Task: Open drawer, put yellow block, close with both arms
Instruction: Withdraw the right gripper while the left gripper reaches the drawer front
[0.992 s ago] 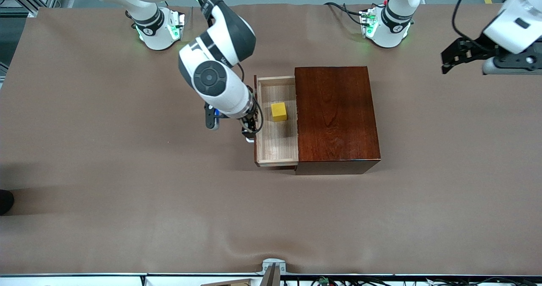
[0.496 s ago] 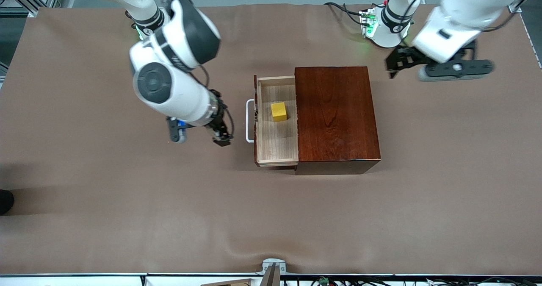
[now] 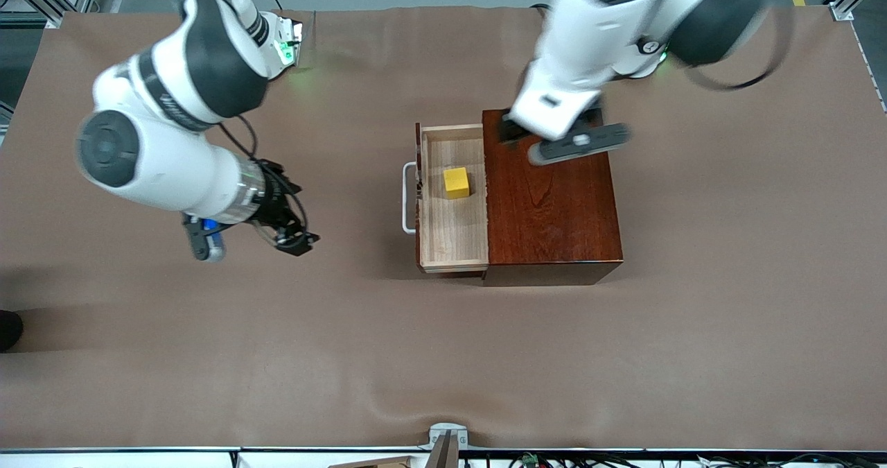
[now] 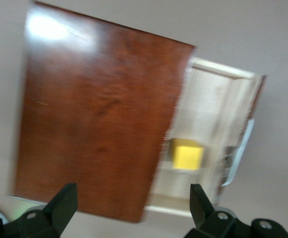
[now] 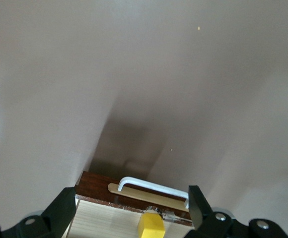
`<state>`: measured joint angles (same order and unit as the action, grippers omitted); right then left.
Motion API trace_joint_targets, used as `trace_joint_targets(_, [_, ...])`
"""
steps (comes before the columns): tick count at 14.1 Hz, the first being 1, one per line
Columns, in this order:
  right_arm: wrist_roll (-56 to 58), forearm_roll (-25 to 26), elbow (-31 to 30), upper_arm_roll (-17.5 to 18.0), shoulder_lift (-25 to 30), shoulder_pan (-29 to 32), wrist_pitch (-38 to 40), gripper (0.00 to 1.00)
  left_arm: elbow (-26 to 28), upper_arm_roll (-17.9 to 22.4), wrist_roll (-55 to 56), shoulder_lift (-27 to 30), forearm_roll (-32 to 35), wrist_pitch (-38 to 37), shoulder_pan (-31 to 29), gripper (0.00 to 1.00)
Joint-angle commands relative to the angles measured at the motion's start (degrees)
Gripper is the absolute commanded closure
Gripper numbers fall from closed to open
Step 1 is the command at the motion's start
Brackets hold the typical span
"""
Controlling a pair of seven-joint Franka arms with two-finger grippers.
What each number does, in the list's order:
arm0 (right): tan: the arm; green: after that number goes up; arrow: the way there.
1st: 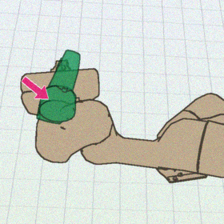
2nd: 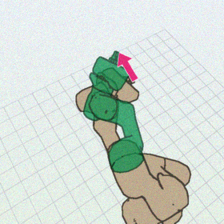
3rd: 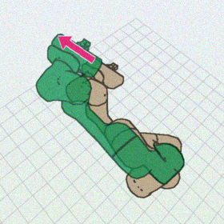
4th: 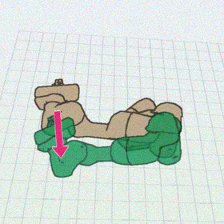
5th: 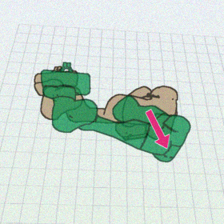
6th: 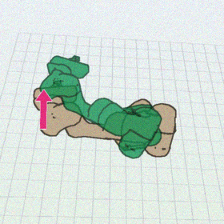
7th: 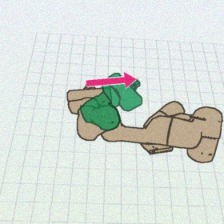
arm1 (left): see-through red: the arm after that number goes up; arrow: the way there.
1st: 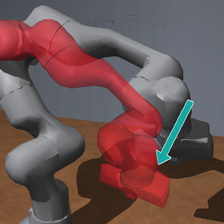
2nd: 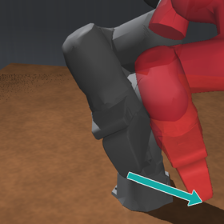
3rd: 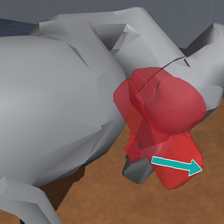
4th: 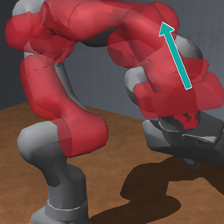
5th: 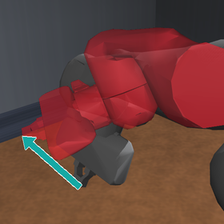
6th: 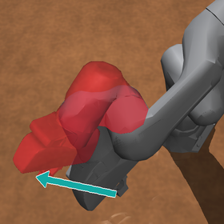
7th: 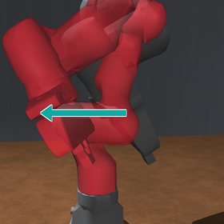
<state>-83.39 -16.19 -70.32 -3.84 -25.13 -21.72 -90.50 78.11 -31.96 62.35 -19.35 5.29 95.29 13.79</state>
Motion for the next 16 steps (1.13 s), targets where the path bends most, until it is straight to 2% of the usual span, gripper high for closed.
trace_joint_targets(1, [5.58,0.19,0.0,0.85,1.39,2.82,2.07,0.0,-5.87,0.67,14.85,-8.05,2.88,7.32,6.5,0.0])
trace_joint_targets(3, [10.58,2.38,0.09,0.93,2.54,3.61,2.34,0.0,-5.87,2.07,25.92,-11.48,3.23,15.42,11.33,0.0])
trace_joint_targets(4, [14.35,3.78,0.09,0.94,3.32,3.62,2.43,0.0,-6.21,4.69,28.85,-12.89,3.58,17.89,15.0,0.0])
trace_joint_targets(6, [19.73,4.94,0.09,0.76,4.47,4.31,3.21,0.0,-9.71,14.51,33.77,-15.78,3.5,20.54,25.62,0.0])
trace_joint_targets(8, [23.51,4.77,0.18,0.94,4.47,6.77,6.11,0.0,-13.15,23.74,39.75,-20.97,3.24,23.7,35.39,0.0])
trace_joint_targets(9, [26.67,4.77,0.18,0.94,4.82,7.56,6.64,0.0,-13.25,26.75,42.3,-21.86,3.06,26.5,38.48,0.0])
trace_joint_targets(12, [35.03,4.94,0.18,0.85,6.32,9.85,9.19,0.0,-13.25,29.66,52.83,-27.12,3.06,32.92,41.75,0.0])
trace_joint_targets(14, [39.85,5.03,0.18,0.85,7.28,11.87,10.42,0.0,-13.25,33.87,57.25,-28.89,3.06,35.22,45.61,0.0])
trace_joint_targets(16, [45.57,6.51,0.18,0.93,8.77,13.19,10.6,0.0,-13.25,36.35,63.82,-30.82,2.97,38.2,46.77,0.0])
